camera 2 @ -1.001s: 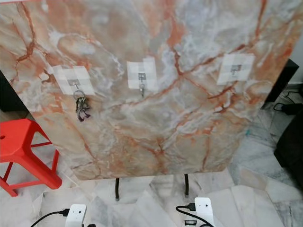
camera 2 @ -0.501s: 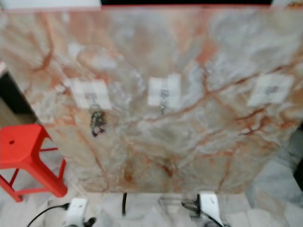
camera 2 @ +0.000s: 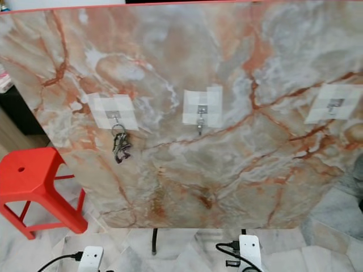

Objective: Hang keys on a hook

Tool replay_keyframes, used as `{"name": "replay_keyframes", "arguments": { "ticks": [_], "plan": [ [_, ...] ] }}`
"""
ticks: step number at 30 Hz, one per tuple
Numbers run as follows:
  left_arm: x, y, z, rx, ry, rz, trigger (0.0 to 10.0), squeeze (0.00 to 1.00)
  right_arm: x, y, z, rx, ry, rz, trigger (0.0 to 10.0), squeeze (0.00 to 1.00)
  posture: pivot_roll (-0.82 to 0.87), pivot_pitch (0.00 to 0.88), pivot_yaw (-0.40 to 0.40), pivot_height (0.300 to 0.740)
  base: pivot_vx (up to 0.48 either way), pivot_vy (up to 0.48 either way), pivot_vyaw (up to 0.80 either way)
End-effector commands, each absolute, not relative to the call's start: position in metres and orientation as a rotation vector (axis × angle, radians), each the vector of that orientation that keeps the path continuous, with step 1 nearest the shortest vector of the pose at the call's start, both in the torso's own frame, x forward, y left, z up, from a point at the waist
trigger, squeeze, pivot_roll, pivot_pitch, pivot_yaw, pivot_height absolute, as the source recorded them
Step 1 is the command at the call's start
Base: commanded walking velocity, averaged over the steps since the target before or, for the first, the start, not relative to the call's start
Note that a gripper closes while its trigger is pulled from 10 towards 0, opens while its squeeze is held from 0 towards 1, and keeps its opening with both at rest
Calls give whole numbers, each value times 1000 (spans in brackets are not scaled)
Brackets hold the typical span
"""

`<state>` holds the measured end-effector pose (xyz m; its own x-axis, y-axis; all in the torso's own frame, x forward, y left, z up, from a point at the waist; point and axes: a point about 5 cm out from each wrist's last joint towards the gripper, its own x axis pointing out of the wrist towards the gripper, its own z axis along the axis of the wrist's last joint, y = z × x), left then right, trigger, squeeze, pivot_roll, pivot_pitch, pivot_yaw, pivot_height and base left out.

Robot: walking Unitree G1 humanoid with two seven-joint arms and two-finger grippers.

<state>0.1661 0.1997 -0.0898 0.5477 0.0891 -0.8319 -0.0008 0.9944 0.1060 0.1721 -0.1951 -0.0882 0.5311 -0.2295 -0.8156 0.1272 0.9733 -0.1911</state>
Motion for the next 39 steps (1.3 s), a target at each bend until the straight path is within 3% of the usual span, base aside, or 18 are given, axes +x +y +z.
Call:
{"name": "replay_keyframes", "arguments": {
  "ticks": [1, 11, 20, 22, 25, 27, 30, 39],
  "plan": [
    [166, 200, -90, 115, 997, 45, 10000, 0, 175, -198, -86, -95, 966, -235, 10000, 0, -122, 0, 23, 740, 0, -431, 0],
    [165, 200, -90, 116, 996, 46, 10000, 0, 180, -201, -83, -89, 940, -251, 10000, 0, -121, 0, 21, 740, 0, -421, 0],
    [164, 200, -91, 111, 998, 51, 10000, 0, 201, -214, -68, -87, 826, -385, 10000, 0, -121, 0, 20, 740, 0, 0, 0],
    [164, 200, -91, 113, 999, 50, 10000, 0, 210, -220, -60, -144, 772, -427, 10000, 0, -118, 0, 19, 740, 0, 0, 0],
    [164, 200, -91, 113, 999, 50, 10000, 0, 237, -236, -31, -394, 581, -513, 10000, 0, -118, 0, 19, 740, 0, 0, 0],
    [164, 200, -91, 113, 999, 50, 10000, 0, 241, -237, -27, -423, 548, -526, 10000, 0, -119, 0, 19, 740, 0, 0, 0],
    [164, 201, -90, 113, 999, 51, 10000, 0, 259, -249, 4, -598, 339, -651, 10000, 0, -124, 0, 23, 740, 0, 0, 0],
    [166, 201, -90, 117, 996, 48, 10000, 0, 276, -269, 44, -703, 123, -806, 10000, 0, -125, 0, 24, 740, 0, 0, 0]
  ]
}}
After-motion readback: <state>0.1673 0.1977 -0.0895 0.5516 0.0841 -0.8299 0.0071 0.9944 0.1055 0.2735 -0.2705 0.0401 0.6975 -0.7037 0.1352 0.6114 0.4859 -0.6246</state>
